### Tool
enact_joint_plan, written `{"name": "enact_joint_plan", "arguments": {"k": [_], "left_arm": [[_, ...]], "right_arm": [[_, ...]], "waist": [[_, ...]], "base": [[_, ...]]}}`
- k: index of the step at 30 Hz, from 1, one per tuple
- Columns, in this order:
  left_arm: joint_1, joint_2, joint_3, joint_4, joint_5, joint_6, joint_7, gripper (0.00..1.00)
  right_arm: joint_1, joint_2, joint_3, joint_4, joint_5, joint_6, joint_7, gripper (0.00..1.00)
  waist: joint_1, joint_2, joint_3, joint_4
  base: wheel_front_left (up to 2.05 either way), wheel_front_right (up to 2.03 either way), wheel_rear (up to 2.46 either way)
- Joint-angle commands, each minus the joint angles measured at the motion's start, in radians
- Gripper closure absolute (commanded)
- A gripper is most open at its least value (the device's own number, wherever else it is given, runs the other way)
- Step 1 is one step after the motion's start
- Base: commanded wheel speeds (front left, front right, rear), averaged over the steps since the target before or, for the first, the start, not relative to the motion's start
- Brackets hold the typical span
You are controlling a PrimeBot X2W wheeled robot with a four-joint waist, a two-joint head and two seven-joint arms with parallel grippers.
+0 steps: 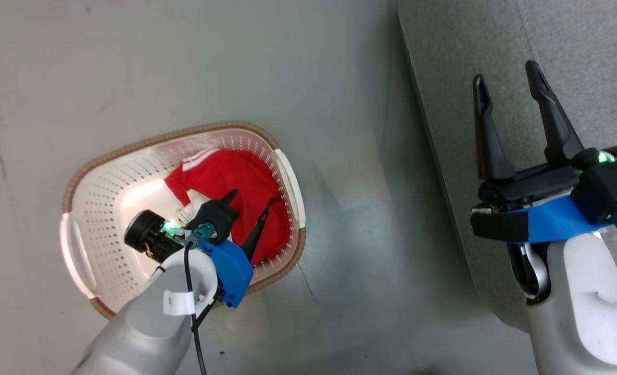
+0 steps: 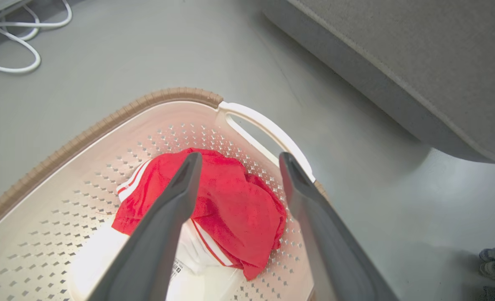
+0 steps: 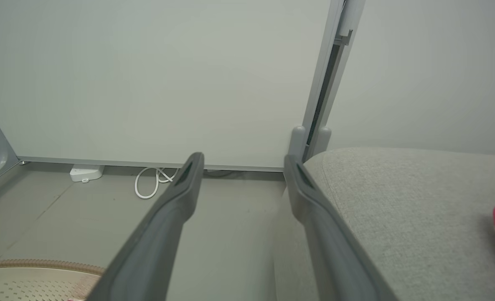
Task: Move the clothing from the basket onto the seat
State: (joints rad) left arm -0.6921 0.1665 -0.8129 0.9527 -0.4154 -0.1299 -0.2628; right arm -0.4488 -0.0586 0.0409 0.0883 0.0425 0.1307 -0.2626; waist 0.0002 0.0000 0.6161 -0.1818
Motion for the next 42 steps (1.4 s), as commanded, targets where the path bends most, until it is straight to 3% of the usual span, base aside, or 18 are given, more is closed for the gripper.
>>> {"name": "enact_joint_plan", "arguments": {"k": [1, 10, 25, 31, 42], "left_arm": [[-0.041, 0.012, -0.039, 0.025, -0.026, 0.0, -0.002, 0.0], [-0.151, 0.034, -0.217, 0.121, -0.154, 0.0, 0.039, 0.0], [-0.287, 0.066, -0.355, 0.204, -0.289, 0.0, 0.093, 0.0], [-0.353, 0.073, -0.395, 0.286, -0.269, 0.002, 0.129, 0.0], [-0.401, 0.089, -0.438, 0.332, -0.196, 0.054, 0.222, 0.0]], "right_arm": [[-0.03, 0.006, 0.005, -0.009, -0.004, 0.0, -0.003, 0.0], [-0.093, 0.009, 0.022, -0.039, -0.01, 0.0, -0.004, 0.0], [-0.134, 0.009, 0.039, -0.096, 0.011, 0.0, -0.003, 0.0], [-0.14, 0.009, 0.04, -0.124, 0.019, 0.0, -0.003, 0.0], [-0.142, 0.009, 0.023, -0.147, 0.013, 0.0, -0.003, 0.0]], "waist": [[-0.0002, 0.0, 0.073, -0.024], [-0.0002, 0.0, 0.208, -0.042], [-0.0002, 0.0, 0.359, -0.073], [-0.0002, 0.0, 0.41, -0.091], [-0.0002, 0.0, 0.454, -0.097]], "base": [[0.0, 0.0, 0.0], [0.0, 0.0, 0.0], [0.0, 0.0, 0.0], [0.0, 0.0, 0.0], [0.0, 0.0, 0.0]]}}
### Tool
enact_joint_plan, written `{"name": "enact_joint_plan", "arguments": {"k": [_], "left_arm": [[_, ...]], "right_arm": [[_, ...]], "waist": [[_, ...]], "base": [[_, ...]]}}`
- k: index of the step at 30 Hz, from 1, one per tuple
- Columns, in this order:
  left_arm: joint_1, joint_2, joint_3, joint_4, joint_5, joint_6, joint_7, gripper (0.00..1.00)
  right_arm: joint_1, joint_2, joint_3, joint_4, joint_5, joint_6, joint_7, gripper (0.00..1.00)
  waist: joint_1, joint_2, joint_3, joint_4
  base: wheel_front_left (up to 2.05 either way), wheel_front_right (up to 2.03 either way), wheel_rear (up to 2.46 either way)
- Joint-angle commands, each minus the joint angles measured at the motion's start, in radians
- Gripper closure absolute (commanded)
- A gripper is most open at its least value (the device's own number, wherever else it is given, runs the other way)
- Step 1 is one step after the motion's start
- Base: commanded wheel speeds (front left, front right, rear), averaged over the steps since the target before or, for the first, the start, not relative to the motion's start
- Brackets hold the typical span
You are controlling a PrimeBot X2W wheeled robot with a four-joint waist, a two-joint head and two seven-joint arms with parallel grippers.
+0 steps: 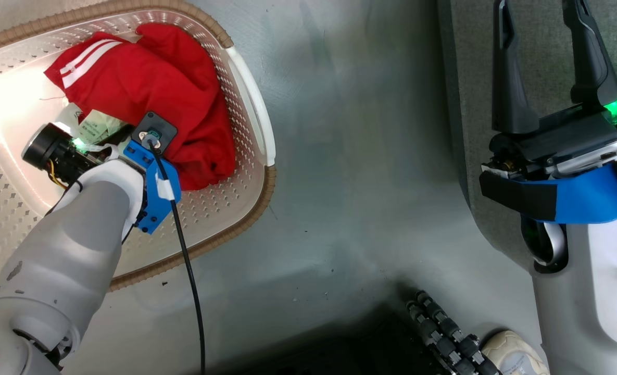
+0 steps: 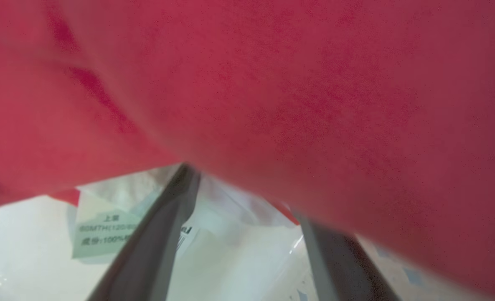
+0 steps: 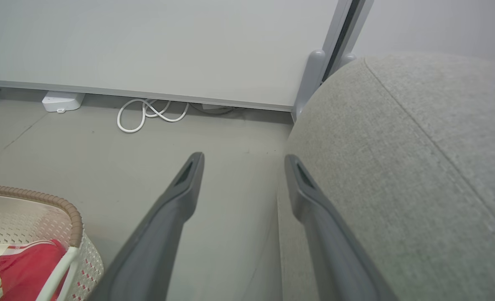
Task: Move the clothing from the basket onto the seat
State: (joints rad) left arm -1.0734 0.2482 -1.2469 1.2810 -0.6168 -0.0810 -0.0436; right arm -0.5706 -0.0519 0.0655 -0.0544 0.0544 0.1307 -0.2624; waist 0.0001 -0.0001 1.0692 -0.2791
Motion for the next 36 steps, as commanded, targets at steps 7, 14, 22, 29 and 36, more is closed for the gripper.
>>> {"name": "enact_joint_plan", "arguments": {"k": [7, 14, 22, 29, 36], "left_arm": [[-0.019, 0.005, -0.014, 0.012, 0.033, 0.063, 0.097, 0.0], [-0.02, -0.007, -0.018, 0.014, 0.042, 0.093, 0.141, 0.84], [-0.027, -0.002, -0.02, 0.015, 0.046, 0.088, 0.154, 1.0], [-0.015, -0.016, -0.013, 0.011, 0.026, 0.067, 0.127, 1.0], [0.002, -0.049, -0.01, 0.009, 0.014, 0.037, 0.079, 1.0]], "right_arm": [[-0.018, 0.003, -0.005, -0.014, -0.007, 0.0, -0.004, 0.0], [-0.012, 0.003, -0.012, -0.017, -0.017, 0.0, -0.004, 0.0], [-0.024, 0.003, -0.014, -0.008, -0.025, 0.0, -0.004, 0.0], [-0.024, 0.003, -0.018, 0.004, -0.026, 0.0, -0.004, 0.0], [-0.028, 0.003, -0.021, 0.022, -0.029, 0.0, -0.004, 0.0]], "waist": [[-0.0001, 0.0001, 0.009, 0.006], [-0.0001, 0.0001, 0.012, 0.013], [-0.0001, 0.0001, 0.009, 0.019], [-0.0001, 0.0001, -0.016, 0.028], [-0.0001, 0.0001, -0.069, 0.054]], "base": [[0.0, 0.0, 0.0], [0.0, 0.0, 0.0], [0.0, 0.0, 0.0], [0.0, 0.0, 0.0], [0.0, 0.0, 0.0]]}}
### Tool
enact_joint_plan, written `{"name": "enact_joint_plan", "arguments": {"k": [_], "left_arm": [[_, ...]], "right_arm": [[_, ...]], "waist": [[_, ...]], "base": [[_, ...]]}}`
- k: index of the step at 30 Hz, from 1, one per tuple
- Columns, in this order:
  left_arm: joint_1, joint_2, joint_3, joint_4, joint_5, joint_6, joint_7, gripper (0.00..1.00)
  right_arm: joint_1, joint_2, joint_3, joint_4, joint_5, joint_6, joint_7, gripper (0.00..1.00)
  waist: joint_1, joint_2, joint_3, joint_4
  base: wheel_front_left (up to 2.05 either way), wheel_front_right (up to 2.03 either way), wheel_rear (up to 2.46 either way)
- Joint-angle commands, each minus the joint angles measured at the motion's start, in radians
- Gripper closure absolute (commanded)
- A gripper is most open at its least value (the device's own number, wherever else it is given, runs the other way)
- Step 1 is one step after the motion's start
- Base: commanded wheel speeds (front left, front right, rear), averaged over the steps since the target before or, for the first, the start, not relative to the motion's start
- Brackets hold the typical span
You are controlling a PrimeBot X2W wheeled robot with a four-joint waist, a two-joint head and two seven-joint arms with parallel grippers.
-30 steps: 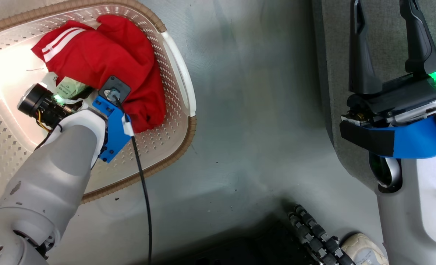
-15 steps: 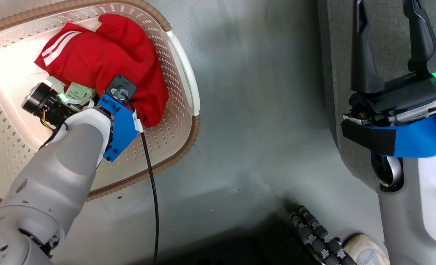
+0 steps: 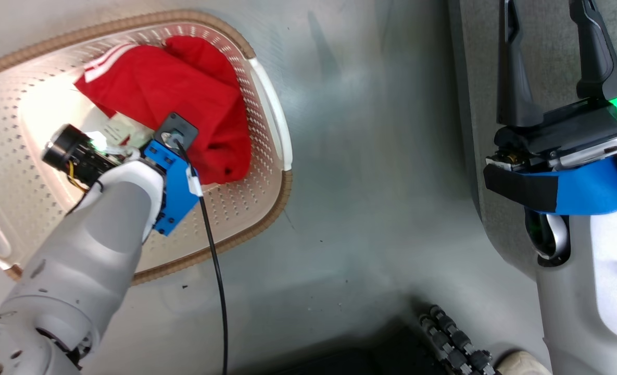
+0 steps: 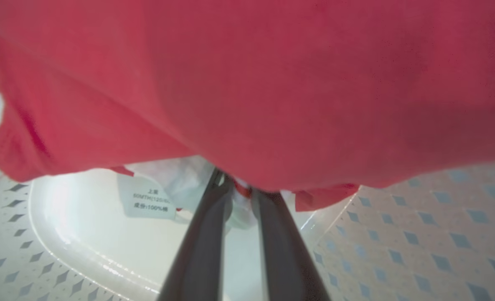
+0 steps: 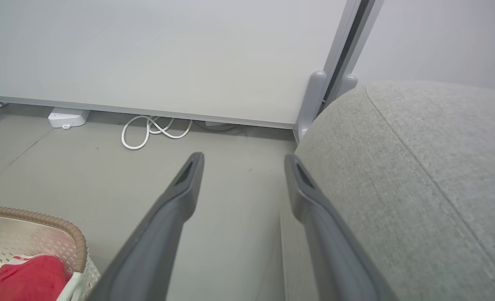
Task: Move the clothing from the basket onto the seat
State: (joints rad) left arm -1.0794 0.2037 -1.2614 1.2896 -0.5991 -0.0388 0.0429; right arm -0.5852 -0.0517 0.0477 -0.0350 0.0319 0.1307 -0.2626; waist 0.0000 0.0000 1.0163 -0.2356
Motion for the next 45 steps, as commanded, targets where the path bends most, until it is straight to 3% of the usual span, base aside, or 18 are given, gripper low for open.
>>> {"name": "enact_joint_plan", "arguments": {"k": [1, 14, 27, 35, 45], "left_arm": [[0.01, -0.01, 0.005, 0.0, -0.007, -0.01, -0.015, 1.0], [0.056, -0.095, 0.022, -0.002, -0.051, -0.059, -0.138, 1.0], [0.134, -0.148, 0.058, -0.072, -0.131, -0.089, -0.289, 1.0], [0.174, -0.153, 0.102, -0.162, -0.16, -0.092, -0.309, 1.0], [0.264, -0.144, 0.193, -0.346, -0.091, -0.05, -0.309, 1.0]], "right_arm": [[-0.013, 0.002, -0.005, 0.007, -0.006, 0.0, -0.003, 0.0], [0.021, 0.002, -0.033, 0.059, -0.03, 0.0, -0.003, 0.0], [0.128, -0.036, -0.076, 0.126, -0.028, 0.0, -0.003, 0.0], [0.203, -0.052, -0.097, 0.153, -0.027, 0.0, -0.004, 0.0], [0.318, -0.055, -0.109, 0.193, -0.016, 0.0, -0.004, 0.0]], "waist": [[0.0, 0.0, -0.025, 0.016], [0.0, 0.0, -0.179, 0.09], [0.0, 0.0, -0.421, 0.185], [0.0, 0.0, -0.551, 0.226], [0.0, 0.0, -0.731, 0.264]], "base": [[0.0, 0.0, 0.0], [0.0, 0.0, 0.0], [0.0, 0.0, 0.0], [0.0, 0.0, 0.0], [0.0, 0.0, 0.0]]}}
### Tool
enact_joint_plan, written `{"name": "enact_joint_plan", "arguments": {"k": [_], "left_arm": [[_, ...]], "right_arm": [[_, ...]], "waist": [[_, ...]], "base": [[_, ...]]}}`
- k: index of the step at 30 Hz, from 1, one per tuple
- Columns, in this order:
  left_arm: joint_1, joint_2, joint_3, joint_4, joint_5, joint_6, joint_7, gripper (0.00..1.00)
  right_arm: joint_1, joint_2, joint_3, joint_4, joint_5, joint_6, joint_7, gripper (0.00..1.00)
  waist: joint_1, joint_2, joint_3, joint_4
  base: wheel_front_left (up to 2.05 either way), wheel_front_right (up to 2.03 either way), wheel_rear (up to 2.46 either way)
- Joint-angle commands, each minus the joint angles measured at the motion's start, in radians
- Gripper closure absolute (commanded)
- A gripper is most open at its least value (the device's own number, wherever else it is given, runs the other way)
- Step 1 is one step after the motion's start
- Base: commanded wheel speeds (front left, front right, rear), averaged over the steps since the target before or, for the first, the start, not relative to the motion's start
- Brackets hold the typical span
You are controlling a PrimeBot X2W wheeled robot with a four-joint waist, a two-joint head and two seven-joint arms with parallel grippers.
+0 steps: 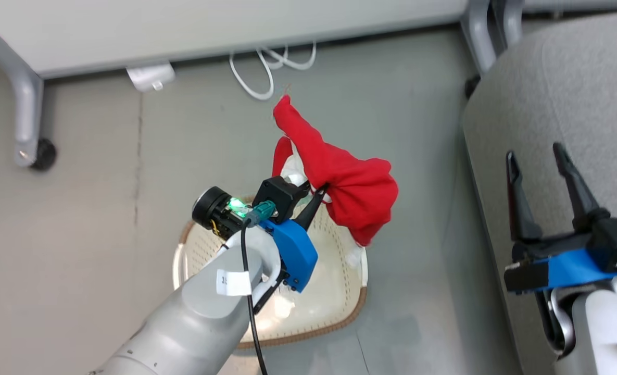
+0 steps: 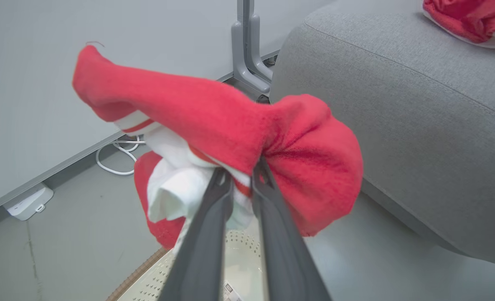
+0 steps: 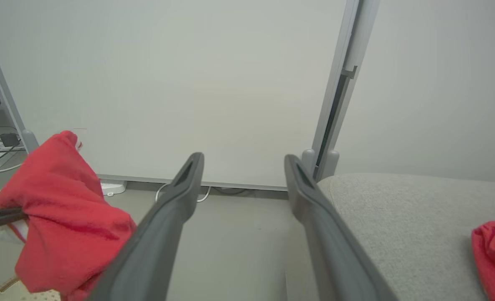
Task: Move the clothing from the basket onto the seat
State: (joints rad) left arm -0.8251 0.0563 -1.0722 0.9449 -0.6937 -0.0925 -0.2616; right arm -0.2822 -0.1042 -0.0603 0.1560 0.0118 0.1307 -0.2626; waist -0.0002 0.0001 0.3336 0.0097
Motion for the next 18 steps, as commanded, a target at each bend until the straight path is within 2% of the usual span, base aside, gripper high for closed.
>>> {"name": "enact_joint_plan", "arguments": {"k": [1, 12, 18], "left_arm": [[0.017, 0.006, 0.015, -0.017, 0.011, 0.005, -0.005, 1.0], [0.071, 0.019, 0.106, -0.168, 0.074, 0.032, -0.005, 1.0], [0.085, 0.022, 0.123, -0.201, 0.083, 0.03, -0.005, 1.0]], "right_arm": [[0.025, -0.001, -0.001, 0.006, 0.005, 0.0, -0.003, 0.0], [0.127, 0.003, -0.007, 0.029, 0.011, 0.0, -0.003, 0.0], [0.172, 0.006, -0.006, 0.035, 0.01, 0.0, -0.003, 0.0]], "waist": [[0.0002, -0.0001, -0.063, 0.021], [0.0002, -0.0001, -0.209, 0.045], [0.0002, -0.0001, -0.273, 0.058]], "base": [[0.0, 0.0, 0.0], [0.0, 0.0, 0.0], [0.0, 0.0, 0.0]]}}
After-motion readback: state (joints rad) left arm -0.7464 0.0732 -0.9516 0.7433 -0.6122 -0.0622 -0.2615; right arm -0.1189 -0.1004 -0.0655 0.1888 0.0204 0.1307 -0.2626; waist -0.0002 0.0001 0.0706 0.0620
